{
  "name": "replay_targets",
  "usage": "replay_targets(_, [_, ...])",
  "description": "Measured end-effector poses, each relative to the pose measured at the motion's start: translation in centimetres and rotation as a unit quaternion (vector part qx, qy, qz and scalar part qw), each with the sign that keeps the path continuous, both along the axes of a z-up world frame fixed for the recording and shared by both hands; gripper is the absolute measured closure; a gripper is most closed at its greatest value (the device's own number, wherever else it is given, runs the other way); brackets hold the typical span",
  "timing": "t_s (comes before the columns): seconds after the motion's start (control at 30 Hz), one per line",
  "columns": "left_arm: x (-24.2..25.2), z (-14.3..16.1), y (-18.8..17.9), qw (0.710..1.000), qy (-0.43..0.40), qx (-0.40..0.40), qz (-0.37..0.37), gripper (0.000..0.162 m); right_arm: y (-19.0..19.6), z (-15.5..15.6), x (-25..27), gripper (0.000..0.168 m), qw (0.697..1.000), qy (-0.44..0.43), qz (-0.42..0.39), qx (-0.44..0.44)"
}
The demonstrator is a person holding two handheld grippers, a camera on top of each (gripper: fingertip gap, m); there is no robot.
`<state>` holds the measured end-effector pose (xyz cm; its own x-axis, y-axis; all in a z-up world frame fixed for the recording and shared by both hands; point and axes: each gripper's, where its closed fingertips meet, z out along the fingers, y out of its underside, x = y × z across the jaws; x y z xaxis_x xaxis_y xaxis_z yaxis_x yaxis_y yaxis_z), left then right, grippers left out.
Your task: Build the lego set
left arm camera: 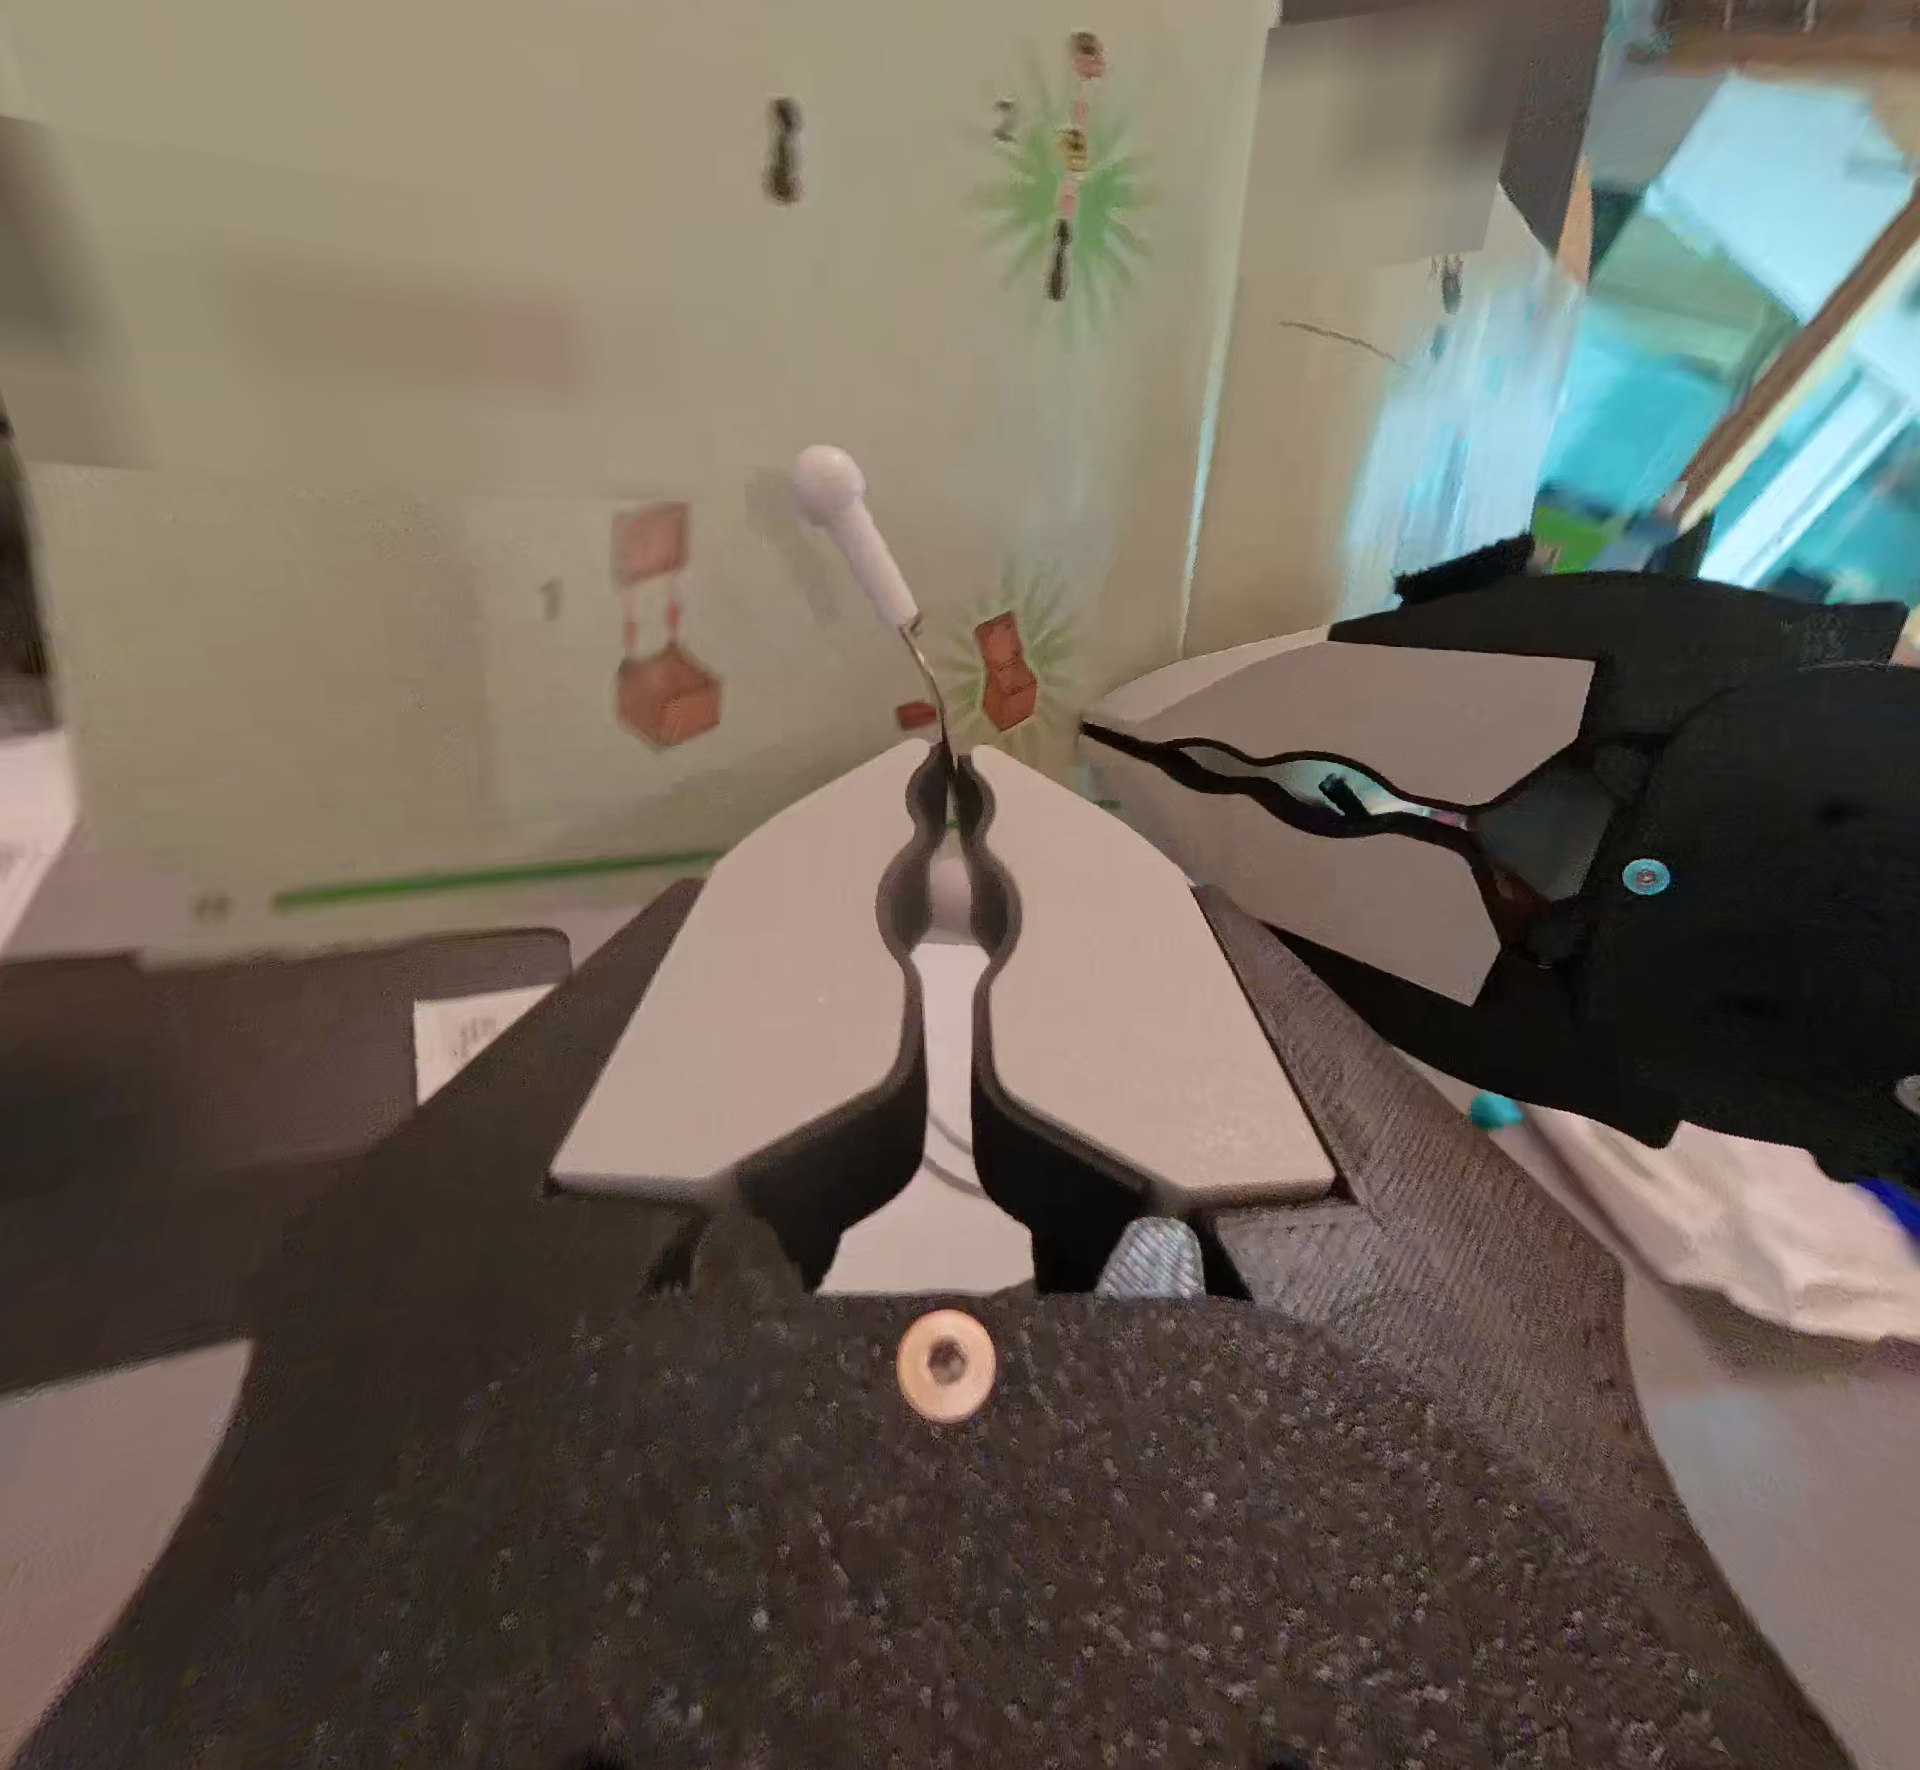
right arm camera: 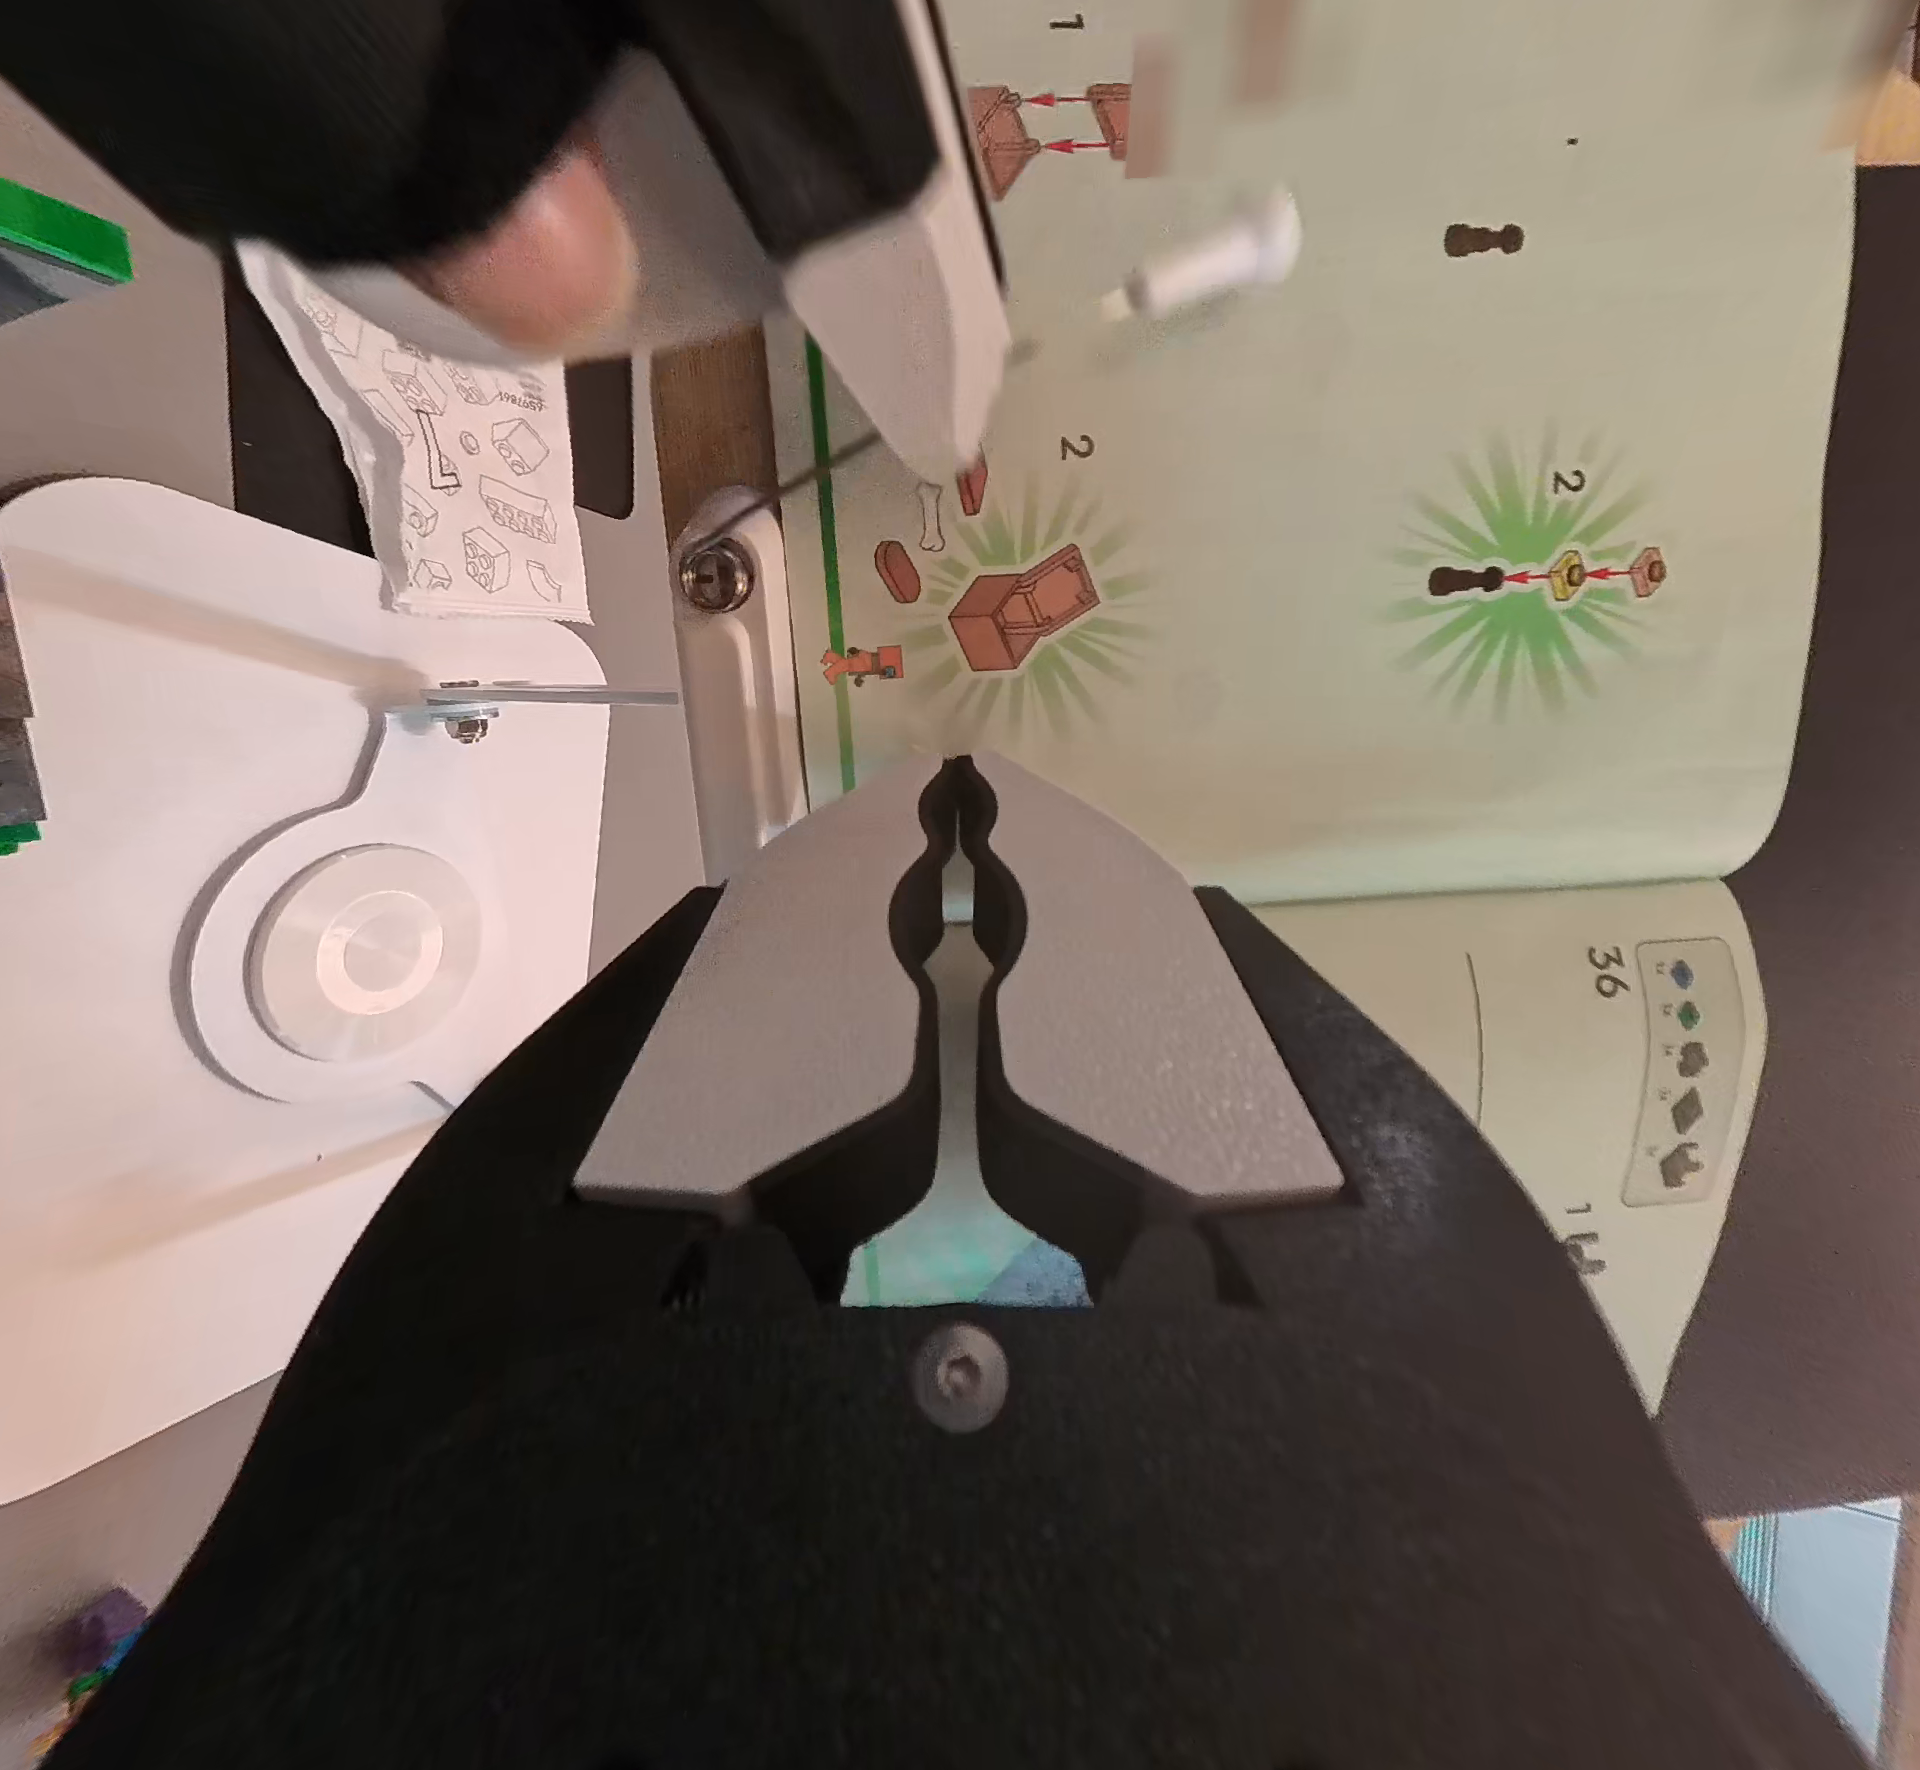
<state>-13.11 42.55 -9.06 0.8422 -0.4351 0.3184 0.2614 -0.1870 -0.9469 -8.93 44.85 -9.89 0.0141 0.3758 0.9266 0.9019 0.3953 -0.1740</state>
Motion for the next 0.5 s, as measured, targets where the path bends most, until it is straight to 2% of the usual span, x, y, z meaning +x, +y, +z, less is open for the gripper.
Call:
replay_targets(0.23, [3.4,0.1,1.0,0.980,0.186,0.046,-0.056,0.161,-1.2,0.6,0.9,0.168,1.000,0.005,0.012,0.014])
replay_targets(0.4, [4.1,-0.3,0.8,0.942,0.320,0.082,-0.058,0.161,-2.2,1.2,4.0,0.168,0.999,0.034,0.005,0.014])
replay_targets(0.5, [4.3,-0.4,0.7,0.922,0.370,0.099,-0.050,0.162,-1.7,1.0,5.8,0.168,0.999,0.049,-0.010,0.007])
